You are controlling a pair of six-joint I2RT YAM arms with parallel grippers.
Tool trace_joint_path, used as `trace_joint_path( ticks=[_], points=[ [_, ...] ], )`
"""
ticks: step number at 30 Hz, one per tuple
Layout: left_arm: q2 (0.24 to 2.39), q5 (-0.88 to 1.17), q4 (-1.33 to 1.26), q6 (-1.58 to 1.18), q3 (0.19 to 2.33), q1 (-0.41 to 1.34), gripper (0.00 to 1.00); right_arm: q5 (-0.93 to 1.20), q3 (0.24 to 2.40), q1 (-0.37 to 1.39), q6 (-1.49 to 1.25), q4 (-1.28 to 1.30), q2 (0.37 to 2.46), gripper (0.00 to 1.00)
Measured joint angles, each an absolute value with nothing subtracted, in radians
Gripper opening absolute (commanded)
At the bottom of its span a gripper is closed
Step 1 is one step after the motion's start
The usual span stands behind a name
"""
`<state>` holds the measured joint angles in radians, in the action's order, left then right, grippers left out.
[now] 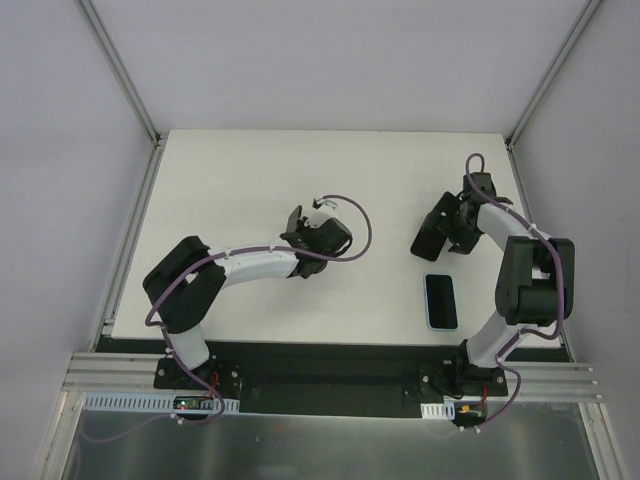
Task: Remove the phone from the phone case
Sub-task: Place the phone case at the center of the board, then place the phone at the center of the board.
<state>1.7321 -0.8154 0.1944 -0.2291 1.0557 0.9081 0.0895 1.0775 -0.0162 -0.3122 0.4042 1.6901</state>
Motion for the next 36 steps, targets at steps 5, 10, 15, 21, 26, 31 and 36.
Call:
trace_joint_path(
  ticks=[5, 10, 15, 21, 26, 31, 36],
  points=[
    [1.795, -0.818, 0.233, -0.232, 1.141, 0.908, 0.00, 0.011, 1.089, -0.027, -0.292, 0.447, 1.672, 0.96],
    [1.866, -0.801, 0.270, -0.236, 1.229, 0.895, 0.00, -0.072, 1.076, -0.028, -0.277, 0.511, 1.560, 0.96],
    [1.933, -0.767, 0.291, -0.240, 1.304, 0.874, 0.15, -0.125, 0.948, -0.028, -0.258, 0.540, 1.343, 0.96],
    [1.993, -0.656, 0.323, -0.243, 1.369, 0.850, 0.50, -0.093, 0.707, -0.028, -0.221, 0.588, 1.202, 0.96],
    [2.000, -0.583, 0.342, -0.246, 1.378, 0.849, 0.78, -0.009, 0.623, -0.025, -0.202, 0.628, 1.177, 0.96],
    [1.956, -0.538, 0.353, -0.249, 1.375, 0.849, 0.93, 0.054, 0.626, -0.022, -0.193, 0.624, 1.205, 0.96],
    [1.787, -0.501, 0.356, -0.256, 1.346, 0.841, 0.98, 0.068, 0.650, -0.009, -0.179, 0.631, 1.292, 0.96]
  ],
)
